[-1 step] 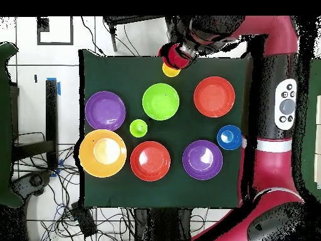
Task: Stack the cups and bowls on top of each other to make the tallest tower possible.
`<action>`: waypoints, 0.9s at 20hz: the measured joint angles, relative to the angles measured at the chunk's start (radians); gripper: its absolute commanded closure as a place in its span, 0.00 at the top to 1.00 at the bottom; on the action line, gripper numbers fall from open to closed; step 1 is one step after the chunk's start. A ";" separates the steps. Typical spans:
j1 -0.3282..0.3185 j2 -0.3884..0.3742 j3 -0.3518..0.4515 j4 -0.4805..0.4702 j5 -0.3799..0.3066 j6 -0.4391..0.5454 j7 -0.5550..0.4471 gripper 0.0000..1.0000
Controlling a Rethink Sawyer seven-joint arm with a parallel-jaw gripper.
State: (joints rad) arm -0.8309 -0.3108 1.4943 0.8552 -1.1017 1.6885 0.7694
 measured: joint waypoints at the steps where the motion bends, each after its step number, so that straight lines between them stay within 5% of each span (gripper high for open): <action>1: 0.002 0.001 -0.012 -0.002 0.005 -0.007 0.000 0.00; 18: 0.131 0.014 -0.133 -0.180 0.054 -0.019 0.000 0.00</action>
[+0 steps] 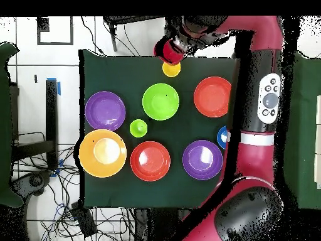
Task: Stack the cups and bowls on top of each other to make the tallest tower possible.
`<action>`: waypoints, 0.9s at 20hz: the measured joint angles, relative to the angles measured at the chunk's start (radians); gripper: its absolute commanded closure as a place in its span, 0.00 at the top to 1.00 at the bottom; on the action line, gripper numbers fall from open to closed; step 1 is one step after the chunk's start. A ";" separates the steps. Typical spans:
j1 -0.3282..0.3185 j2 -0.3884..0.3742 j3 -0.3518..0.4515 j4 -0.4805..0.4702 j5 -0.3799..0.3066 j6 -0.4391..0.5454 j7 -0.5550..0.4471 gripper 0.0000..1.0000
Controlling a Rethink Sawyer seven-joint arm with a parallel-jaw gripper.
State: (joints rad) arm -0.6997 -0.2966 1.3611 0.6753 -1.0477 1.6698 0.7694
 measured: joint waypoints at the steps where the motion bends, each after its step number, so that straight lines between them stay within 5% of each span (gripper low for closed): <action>1: 0.014 0.003 -0.004 -0.019 0.000 0.000 0.000 0.00; 18: 0.157 0.073 -0.003 -0.240 -0.023 0.000 0.000 0.00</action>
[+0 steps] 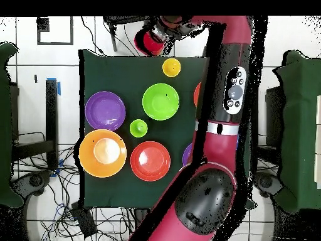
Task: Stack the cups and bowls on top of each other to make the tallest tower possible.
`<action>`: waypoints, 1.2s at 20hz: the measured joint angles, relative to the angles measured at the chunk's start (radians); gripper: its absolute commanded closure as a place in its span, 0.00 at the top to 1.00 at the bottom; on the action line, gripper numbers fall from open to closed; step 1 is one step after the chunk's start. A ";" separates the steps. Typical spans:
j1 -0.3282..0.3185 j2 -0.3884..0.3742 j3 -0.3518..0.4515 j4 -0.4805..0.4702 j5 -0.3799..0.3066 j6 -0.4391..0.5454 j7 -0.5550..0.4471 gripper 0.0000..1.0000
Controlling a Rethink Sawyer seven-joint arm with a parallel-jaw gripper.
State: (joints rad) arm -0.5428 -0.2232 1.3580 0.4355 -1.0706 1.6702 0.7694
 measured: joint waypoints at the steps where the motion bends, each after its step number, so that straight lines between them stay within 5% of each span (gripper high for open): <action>1: 0.003 0.005 0.002 -0.012 -0.009 0.000 0.000 0.00; 7: 0.005 0.028 0.030 -0.074 -0.077 0.000 0.000 0.00; 16: 0.001 0.076 0.166 -0.172 -0.284 0.021 0.000 0.00; 24: -0.004 0.094 0.230 -0.177 -0.336 0.023 0.000 0.00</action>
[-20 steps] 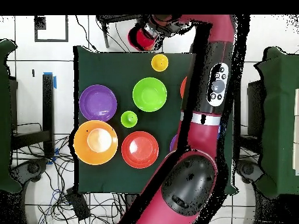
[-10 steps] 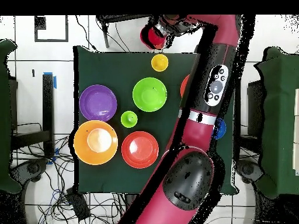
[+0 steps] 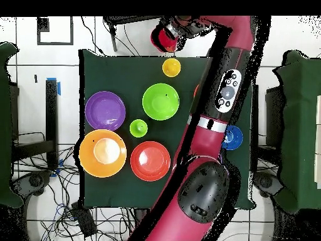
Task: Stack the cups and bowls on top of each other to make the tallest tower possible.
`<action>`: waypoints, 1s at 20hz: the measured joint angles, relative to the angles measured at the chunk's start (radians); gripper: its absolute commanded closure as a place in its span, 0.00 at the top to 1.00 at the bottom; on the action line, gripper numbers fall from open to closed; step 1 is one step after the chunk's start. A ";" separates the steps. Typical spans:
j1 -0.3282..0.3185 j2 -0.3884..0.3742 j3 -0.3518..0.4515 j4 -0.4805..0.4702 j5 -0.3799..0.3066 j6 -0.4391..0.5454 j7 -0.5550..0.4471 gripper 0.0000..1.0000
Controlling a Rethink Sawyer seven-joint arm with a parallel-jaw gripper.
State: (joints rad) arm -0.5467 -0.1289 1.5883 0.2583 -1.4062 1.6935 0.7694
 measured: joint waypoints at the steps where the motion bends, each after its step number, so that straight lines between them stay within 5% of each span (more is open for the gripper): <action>1: 0.000 0.003 0.010 0.000 -0.006 0.005 0.000 0.00; 20: -0.019 0.013 0.170 -0.001 -0.155 0.150 -0.038 0.00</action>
State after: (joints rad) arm -0.5654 -0.1162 1.7582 0.2573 -1.5612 1.8430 0.7315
